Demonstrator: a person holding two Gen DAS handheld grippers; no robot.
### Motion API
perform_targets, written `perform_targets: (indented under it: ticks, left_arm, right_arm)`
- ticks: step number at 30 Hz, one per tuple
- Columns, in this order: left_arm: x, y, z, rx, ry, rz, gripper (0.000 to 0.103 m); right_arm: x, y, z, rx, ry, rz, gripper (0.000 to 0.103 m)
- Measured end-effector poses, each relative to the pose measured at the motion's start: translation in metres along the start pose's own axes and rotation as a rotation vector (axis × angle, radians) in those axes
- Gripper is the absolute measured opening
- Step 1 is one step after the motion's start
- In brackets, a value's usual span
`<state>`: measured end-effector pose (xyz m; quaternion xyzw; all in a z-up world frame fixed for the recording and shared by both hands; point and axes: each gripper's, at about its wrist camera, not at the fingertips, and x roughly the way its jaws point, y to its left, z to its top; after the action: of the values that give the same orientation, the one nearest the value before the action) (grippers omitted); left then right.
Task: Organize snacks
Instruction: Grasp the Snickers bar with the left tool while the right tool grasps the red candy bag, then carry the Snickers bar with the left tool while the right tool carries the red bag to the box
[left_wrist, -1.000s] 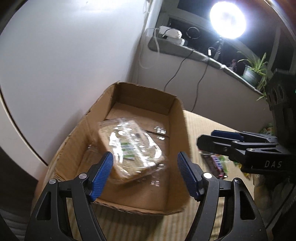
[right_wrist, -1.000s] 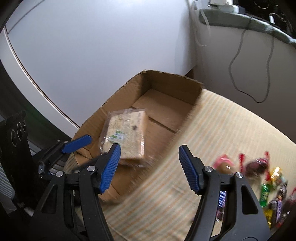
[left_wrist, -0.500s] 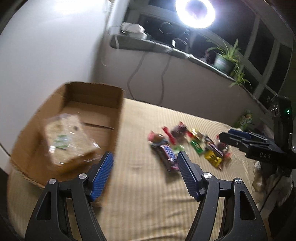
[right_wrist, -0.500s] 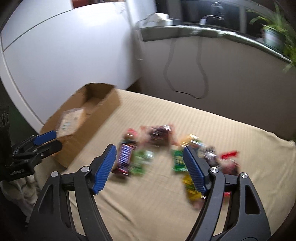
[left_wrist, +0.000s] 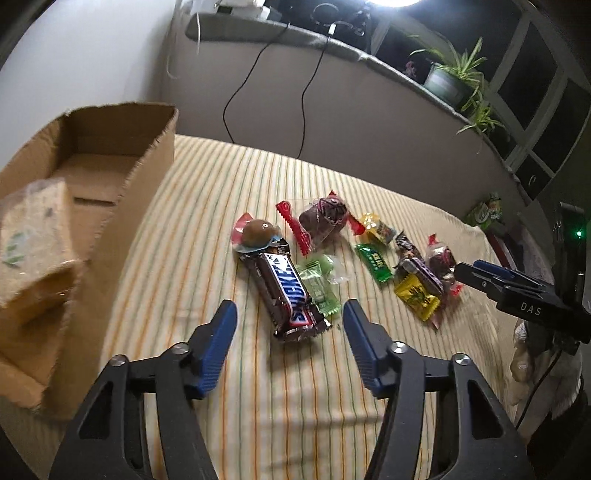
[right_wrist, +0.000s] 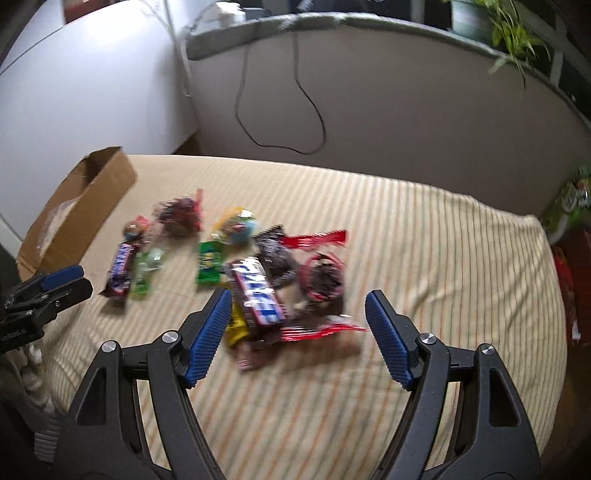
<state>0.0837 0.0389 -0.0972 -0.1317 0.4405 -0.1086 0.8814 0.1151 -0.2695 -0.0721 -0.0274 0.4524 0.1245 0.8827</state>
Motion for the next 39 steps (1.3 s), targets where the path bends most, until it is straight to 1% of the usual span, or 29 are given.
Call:
perform_targets:
  ticks: [3,5,7,12,13,14,15,16,17,20,21,25,30,36,39]
  left_arm:
    - [0.012,0.001,0.002,-0.007,0.025,0.013,0.054]
    - [0.017,0.001,0.003,-0.004,0.039,0.019,0.047]
    - [0.023,0.000,0.005,0.003,0.049,0.031,0.047]
    - [0.028,0.000,0.013,0.017,0.051,0.050,0.047]
    - [0.030,0.001,0.014,0.026,0.052,0.057,0.046]
    - [0.031,0.001,0.014,0.032,0.051,0.062,0.040]
    - [0.031,0.002,0.015,0.041,0.050,0.068,0.039]
    - [0.032,0.001,0.015,0.045,0.050,0.070,0.035]
    - [0.032,0.002,0.016,0.049,0.050,0.073,0.032]
    - [0.031,0.003,0.014,0.060,0.046,0.075,0.030]
    - [0.030,0.003,0.013,0.061,0.044,0.073,0.029]
    - [0.028,0.004,0.011,0.048,0.040,0.058,0.027]
    - [0.024,0.003,0.008,0.044,0.037,0.048,0.027]
    - [0.011,0.005,0.001,0.035,0.017,0.028,0.027]
    - [0.002,0.005,0.004,0.031,-0.002,0.018,0.027]
  right_arm:
    - [0.011,-0.012,0.003,0.030,0.014,0.003,0.077]
    - [0.018,-0.015,0.006,0.043,0.026,0.008,0.077]
    - [0.024,-0.016,0.009,0.045,0.035,0.015,0.076]
    - [0.041,-0.018,0.012,0.047,0.078,0.027,0.059]
    - [0.044,-0.019,0.012,0.048,0.085,0.031,0.057]
    - [0.046,-0.018,0.012,0.046,0.090,0.032,0.055]
    - [0.047,-0.019,0.011,0.042,0.090,0.027,0.052]
    - [0.048,-0.017,0.012,0.036,0.089,0.018,0.049]
    - [0.048,-0.016,0.012,0.031,0.089,0.013,0.044]
    - [0.047,-0.017,0.013,0.036,0.089,0.021,0.041]
    - [0.046,-0.017,0.013,0.039,0.088,0.028,0.037]
    - [0.042,-0.018,0.012,0.049,0.083,0.030,0.036]
    - [0.034,-0.016,0.008,0.050,0.069,0.035,0.036]
    - [0.012,-0.018,0.005,0.056,0.032,0.038,0.035]
    - [0.000,-0.014,0.006,0.047,0.016,0.054,0.035]
